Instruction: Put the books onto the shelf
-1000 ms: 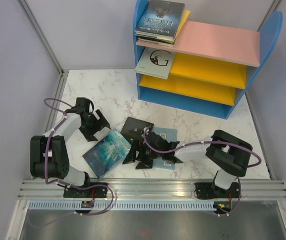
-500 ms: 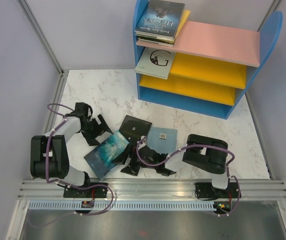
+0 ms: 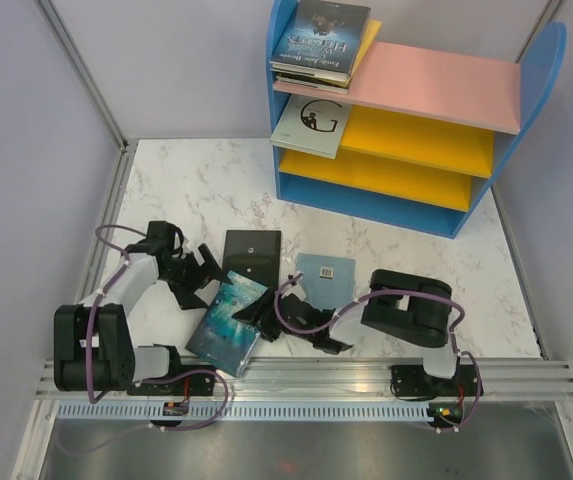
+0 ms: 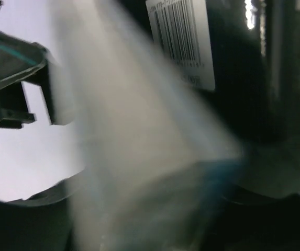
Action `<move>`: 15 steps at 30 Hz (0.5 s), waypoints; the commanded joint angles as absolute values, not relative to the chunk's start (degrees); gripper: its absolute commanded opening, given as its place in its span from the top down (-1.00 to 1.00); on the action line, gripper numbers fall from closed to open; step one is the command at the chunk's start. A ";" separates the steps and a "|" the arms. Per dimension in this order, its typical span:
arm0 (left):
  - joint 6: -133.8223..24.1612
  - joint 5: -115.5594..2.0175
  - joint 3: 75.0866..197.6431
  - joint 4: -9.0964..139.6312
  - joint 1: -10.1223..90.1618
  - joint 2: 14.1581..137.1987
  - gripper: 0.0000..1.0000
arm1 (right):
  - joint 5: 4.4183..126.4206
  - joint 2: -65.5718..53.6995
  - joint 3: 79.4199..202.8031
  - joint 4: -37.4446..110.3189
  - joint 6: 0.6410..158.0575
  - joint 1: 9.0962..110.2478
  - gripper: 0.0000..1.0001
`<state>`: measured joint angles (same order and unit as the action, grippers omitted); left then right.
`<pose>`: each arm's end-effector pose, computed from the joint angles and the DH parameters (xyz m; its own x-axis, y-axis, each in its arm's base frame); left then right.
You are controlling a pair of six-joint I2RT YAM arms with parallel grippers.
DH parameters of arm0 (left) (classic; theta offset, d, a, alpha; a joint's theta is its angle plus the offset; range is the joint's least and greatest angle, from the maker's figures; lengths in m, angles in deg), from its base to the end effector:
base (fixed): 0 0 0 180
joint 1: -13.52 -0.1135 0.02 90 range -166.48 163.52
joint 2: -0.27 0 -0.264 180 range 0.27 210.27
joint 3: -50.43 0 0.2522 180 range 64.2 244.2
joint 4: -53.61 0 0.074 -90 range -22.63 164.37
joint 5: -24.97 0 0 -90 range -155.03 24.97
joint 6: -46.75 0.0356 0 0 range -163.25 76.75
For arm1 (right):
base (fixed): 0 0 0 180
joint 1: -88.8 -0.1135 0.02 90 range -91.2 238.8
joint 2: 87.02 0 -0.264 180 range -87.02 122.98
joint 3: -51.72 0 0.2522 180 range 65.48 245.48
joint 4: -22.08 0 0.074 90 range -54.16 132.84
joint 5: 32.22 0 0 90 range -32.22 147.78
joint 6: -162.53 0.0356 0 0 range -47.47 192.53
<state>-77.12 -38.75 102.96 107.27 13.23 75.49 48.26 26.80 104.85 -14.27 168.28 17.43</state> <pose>0.2104 -0.0147 0.1686 -0.8625 -0.5041 0.0438 -0.4586 0.7422 -0.4888 0.1172 0.3293 0.0901 -0.8688 0.4947 0.0235 0.2198 0.3427 0.9134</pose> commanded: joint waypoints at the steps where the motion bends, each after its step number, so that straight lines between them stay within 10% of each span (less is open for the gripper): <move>1: -79.37 -31.99 105.50 113.07 13.70 71.30 -0.89 | 44.76 19.10 103.97 -1.80 164.48 17.87 1.00; 15: -77.95 -36.30 122.22 115.90 13.70 65.94 -0.86 | 35.80 -25.82 104.33 35.04 148.75 21.29 1.00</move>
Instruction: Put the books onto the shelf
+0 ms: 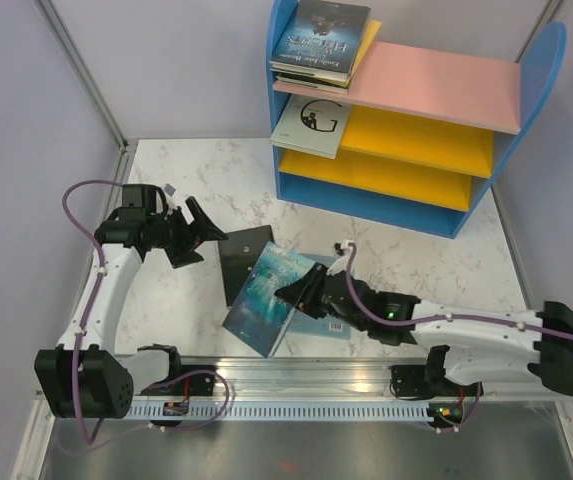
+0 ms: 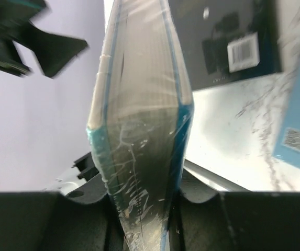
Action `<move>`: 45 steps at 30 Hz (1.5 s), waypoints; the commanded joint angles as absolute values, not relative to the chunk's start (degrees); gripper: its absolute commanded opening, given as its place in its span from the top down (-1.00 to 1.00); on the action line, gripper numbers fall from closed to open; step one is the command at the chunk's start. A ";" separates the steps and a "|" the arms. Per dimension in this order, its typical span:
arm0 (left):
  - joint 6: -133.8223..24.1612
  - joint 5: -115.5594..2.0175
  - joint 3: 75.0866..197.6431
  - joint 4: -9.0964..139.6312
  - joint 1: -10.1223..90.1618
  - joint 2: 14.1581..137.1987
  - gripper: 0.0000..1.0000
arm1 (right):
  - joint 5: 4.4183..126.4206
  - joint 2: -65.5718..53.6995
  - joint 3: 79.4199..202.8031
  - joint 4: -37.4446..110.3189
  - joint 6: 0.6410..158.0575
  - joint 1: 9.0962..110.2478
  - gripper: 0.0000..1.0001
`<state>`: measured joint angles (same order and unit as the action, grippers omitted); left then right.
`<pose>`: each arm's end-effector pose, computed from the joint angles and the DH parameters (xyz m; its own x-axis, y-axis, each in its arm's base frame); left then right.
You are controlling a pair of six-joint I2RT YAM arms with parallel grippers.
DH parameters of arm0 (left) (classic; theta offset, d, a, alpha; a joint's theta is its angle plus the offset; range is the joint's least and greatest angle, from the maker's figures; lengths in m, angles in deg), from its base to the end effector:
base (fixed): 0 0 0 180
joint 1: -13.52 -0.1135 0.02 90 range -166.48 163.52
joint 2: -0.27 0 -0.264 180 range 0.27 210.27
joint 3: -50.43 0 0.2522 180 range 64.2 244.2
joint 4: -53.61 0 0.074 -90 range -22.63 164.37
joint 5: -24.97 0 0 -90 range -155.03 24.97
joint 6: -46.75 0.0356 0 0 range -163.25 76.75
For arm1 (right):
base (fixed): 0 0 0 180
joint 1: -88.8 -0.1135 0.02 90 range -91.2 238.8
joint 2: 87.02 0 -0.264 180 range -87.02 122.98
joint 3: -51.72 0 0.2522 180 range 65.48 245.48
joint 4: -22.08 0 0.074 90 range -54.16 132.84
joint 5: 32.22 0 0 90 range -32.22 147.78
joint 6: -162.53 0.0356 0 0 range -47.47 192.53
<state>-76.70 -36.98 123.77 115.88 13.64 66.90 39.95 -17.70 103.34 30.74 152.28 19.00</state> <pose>0.2253 -0.0172 0.2984 -0.8357 -0.4847 -0.2581 -0.2312 0.7368 -0.6353 0.1013 0.2437 0.2359 -0.8132 0.5027 -0.2932 0.0087 0.5144 0.8575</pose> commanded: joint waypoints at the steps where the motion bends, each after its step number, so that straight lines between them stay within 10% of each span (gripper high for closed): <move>1: -78.66 -35.94 121.33 114.84 13.78 65.32 -0.86 | 37.20 -29.06 104.41 35.83 147.69 23.65 1.00; 26: -91.06 -36.56 126.69 96.29 43.58 73.66 -0.89 | 80.09 -28.92 108.64 24.17 150.21 64.27 1.00; 40: -99.84 -42.60 127.92 94.01 43.84 73.14 -0.88 | 78.44 -25.49 101.34 -1.68 171.31 65.95 1.00; 45: -105.47 -47.01 127.65 91.72 43.84 70.68 -0.59 | 74.57 -27.86 99.75 -2.83 176.06 65.86 1.00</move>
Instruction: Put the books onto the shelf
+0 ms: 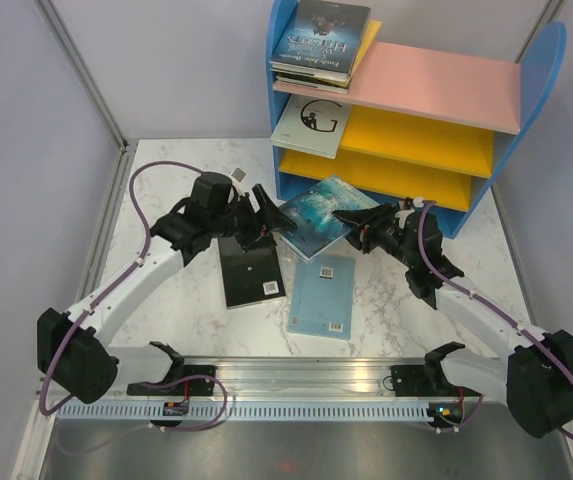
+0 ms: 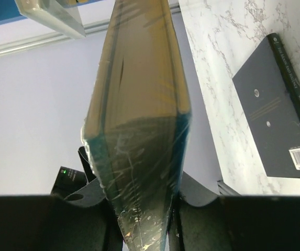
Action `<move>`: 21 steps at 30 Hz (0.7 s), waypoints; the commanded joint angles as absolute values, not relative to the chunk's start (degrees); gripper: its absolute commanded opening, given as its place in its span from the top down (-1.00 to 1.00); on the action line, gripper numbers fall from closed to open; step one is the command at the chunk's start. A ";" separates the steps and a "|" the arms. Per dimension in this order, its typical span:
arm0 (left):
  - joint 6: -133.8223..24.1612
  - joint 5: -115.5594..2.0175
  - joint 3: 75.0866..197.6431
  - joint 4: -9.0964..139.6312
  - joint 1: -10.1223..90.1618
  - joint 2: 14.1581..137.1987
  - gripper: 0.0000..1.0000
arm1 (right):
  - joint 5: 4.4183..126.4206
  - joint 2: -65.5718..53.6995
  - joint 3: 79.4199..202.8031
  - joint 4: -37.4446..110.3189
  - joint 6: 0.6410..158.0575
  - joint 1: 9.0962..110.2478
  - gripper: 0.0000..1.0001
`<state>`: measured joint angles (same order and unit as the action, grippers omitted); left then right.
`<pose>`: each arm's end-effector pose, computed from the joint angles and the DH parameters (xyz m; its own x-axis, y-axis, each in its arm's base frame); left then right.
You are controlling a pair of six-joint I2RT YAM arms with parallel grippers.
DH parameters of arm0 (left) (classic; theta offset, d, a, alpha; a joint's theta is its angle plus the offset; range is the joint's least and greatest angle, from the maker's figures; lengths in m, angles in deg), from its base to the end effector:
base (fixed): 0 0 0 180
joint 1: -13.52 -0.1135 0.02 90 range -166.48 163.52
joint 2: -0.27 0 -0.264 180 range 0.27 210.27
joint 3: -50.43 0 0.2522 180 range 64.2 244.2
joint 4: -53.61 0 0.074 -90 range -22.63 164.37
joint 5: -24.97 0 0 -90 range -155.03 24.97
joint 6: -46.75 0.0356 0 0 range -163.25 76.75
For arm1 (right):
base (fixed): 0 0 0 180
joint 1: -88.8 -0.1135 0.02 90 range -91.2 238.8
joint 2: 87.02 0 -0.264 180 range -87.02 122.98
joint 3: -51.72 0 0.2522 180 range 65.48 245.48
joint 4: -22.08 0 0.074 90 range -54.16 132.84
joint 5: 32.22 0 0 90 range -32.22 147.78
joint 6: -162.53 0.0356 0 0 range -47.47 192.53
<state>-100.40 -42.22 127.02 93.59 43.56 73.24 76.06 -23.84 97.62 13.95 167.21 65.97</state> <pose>0.2358 -0.1523 0.3185 -0.8931 -0.3781 -0.2437 -0.0342 0.5974 -0.8012 0.2244 0.1066 0.2570 -0.6397 0.7575 0.1303 0.1994 -0.0001 0.9799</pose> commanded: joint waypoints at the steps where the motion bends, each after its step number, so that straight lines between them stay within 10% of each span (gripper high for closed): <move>1: -106.26 -47.97 127.65 91.28 43.93 70.50 -0.52 | 74.13 -28.21 100.02 -2.22 176.07 65.95 1.00; 4: -108.55 -49.55 128.09 90.05 44.28 69.97 -0.24 | 72.90 -29.27 100.37 0.07 175.98 65.68 1.00; 14: -110.48 -50.09 129.14 83.73 47.27 73.66 -0.22 | 71.14 -29.36 103.27 2.70 176.34 61.56 1.00; 21: -110.40 -50.09 132.22 82.84 47.62 74.71 0.95 | 72.72 -33.84 108.27 16.75 169.14 60.59 1.00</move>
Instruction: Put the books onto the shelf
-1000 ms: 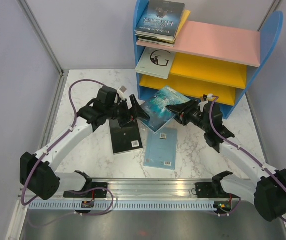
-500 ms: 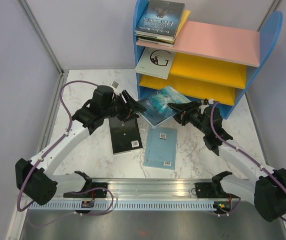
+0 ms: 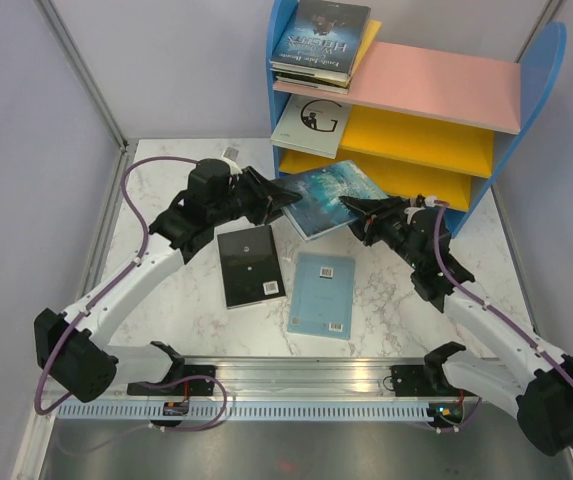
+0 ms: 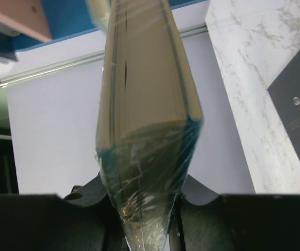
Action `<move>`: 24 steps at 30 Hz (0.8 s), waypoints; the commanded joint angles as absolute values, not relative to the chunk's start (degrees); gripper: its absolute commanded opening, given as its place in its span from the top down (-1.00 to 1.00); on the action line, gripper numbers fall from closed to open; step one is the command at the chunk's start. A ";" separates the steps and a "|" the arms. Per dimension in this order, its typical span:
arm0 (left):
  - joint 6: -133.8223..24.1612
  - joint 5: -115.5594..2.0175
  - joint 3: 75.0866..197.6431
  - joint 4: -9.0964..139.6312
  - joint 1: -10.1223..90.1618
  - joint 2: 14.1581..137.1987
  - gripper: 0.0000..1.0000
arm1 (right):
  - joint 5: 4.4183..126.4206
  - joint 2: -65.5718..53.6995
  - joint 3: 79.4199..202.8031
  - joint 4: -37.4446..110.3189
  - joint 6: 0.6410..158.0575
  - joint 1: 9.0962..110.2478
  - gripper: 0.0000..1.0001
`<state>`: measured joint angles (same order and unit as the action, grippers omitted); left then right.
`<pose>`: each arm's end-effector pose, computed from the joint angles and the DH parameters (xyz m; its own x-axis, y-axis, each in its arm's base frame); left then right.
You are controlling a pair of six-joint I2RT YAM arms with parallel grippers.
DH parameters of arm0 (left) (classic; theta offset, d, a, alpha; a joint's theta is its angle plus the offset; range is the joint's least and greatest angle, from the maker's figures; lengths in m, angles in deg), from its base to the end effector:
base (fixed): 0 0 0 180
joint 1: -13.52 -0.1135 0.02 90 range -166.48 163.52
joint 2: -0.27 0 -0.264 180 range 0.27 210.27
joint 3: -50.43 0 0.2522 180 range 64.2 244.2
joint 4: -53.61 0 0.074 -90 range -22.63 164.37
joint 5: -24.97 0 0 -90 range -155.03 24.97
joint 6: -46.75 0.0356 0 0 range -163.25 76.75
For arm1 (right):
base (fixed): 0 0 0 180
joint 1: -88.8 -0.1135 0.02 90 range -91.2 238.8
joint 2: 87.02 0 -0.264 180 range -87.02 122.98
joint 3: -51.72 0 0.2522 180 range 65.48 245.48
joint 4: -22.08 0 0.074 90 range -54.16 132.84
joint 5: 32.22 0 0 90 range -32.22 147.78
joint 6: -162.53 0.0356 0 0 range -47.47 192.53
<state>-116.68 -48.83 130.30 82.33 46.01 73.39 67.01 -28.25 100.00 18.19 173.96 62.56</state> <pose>0.2428 -0.1664 0.3553 -0.7936 -0.5858 -0.1644 -0.0931 0.3840 -0.9186 0.2123 0.1110 0.2808 -0.5474 0.8088 0.2149 0.2159 -0.1117 0.9700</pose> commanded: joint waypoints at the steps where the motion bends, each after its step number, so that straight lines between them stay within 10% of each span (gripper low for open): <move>1: -109.88 -49.74 132.92 82.75 47.62 75.06 0.95 | 73.68 -35.32 109.41 18.68 168.00 60.59 1.00; 3: -109.00 -48.34 133.80 82.75 47.62 75.33 0.95 | 75.09 -36.56 110.73 23.70 164.23 60.67 1.00; 6: -107.33 -45.19 135.64 81.79 47.62 76.30 0.95 | 77.46 -38.32 112.40 28.97 159.74 60.85 0.16; 9: -105.74 -44.20 136.44 80.65 47.62 76.39 0.95 | 79.83 -38.85 114.86 32.58 155.70 62.25 -0.19; 24: -105.91 -48.08 144.97 70.21 44.90 80.51 0.95 | 83.35 -35.60 121.90 35.75 149.53 64.89 -0.29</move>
